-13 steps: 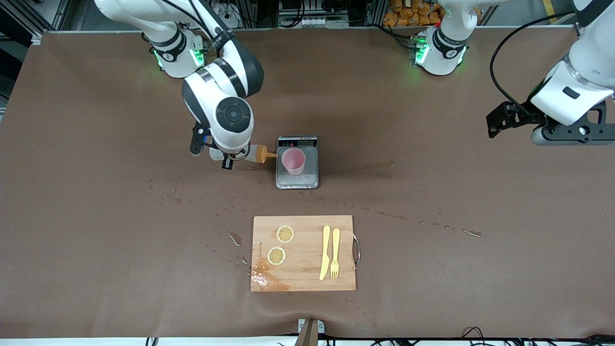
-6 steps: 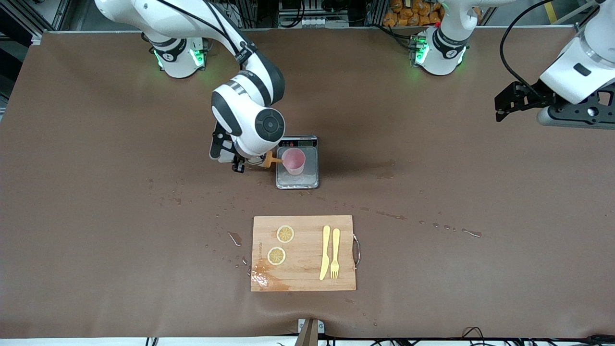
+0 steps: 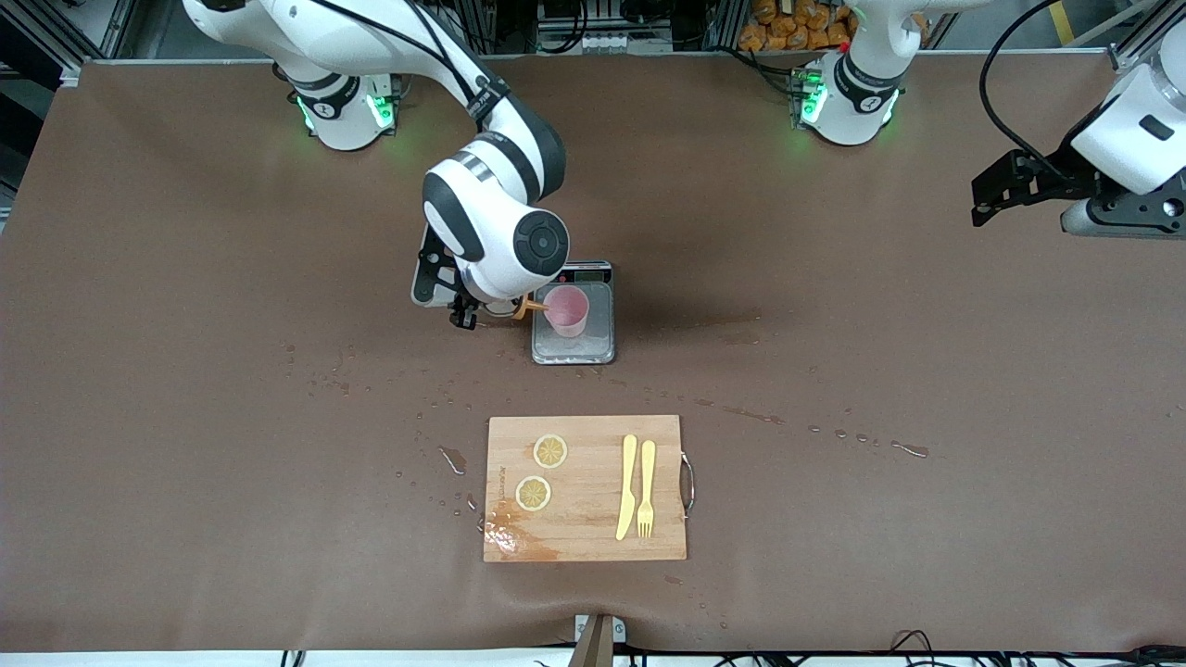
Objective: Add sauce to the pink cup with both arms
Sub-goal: 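Tilt the bottle with the right gripper and squeeze sauce into the cup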
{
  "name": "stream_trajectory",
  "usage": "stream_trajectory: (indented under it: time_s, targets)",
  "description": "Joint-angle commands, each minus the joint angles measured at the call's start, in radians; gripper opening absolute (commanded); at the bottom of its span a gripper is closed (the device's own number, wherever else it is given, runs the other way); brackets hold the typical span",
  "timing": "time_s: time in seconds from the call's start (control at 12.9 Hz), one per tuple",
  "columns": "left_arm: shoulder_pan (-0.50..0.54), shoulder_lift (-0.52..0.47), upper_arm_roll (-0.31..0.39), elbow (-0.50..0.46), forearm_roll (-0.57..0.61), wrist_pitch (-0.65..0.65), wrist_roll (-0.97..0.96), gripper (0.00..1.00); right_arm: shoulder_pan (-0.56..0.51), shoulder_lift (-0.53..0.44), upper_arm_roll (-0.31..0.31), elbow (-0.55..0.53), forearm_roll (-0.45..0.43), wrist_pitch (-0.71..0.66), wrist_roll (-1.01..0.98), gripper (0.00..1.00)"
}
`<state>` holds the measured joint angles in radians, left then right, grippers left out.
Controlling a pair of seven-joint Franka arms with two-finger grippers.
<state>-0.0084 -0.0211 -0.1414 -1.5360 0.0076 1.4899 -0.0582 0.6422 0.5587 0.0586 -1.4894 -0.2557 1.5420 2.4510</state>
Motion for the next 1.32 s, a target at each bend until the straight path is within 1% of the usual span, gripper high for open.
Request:
stream_trajectory:
  time_s: [0.0, 0.16, 0.23, 0.39, 0.54, 0.78, 0.85, 0.93, 1.24]
  targets:
    - [0.004, -0.014, -0.001, -0.006, -0.008, -0.008, 0.003, 1.00, 0.021, 0.017, -0.006, 0.035, -0.025, -0.031, 0.022, 0.34]
    - [0.004, 0.000, -0.001, -0.003, -0.017, -0.002, 0.000, 1.00, 0.025, 0.017, -0.006, 0.035, -0.024, -0.030, 0.020, 0.30]
    - [0.004, 0.006, -0.001, -0.003, -0.011, -0.002, 0.000, 1.00, 0.025, 0.017, -0.006, 0.034, -0.022, -0.030, 0.019, 0.22]
    - [0.005, 0.018, 0.002, 0.014, -0.006, -0.002, 0.001, 1.00, 0.024, 0.015, -0.006, 0.035, -0.020, -0.030, 0.013, 0.22]
    - [0.011, 0.027, 0.000, 0.025, 0.006, -0.002, 0.001, 1.00, 0.022, 0.010, -0.006, 0.034, -0.019, -0.031, 0.002, 0.17]
    - [0.004, 0.027, -0.003, 0.027, 0.008, -0.002, 0.000, 1.00, 0.021, 0.009, -0.006, 0.032, -0.017, -0.033, -0.014, 0.16]
    - [0.002, 0.029, -0.003, 0.025, 0.008, -0.002, 0.000, 1.00, 0.017, 0.009, -0.006, 0.029, -0.017, -0.031, -0.015, 0.05]
    - [-0.002, 0.036, -0.003, 0.025, 0.008, -0.003, 0.001, 1.00, 0.014, 0.006, -0.006, 0.029, -0.016, -0.031, -0.033, 0.00]
    - [0.004, 0.043, -0.006, 0.027, 0.006, -0.002, 0.001, 1.00, -0.005, -0.014, -0.005, 0.023, -0.002, -0.025, -0.064, 0.00]
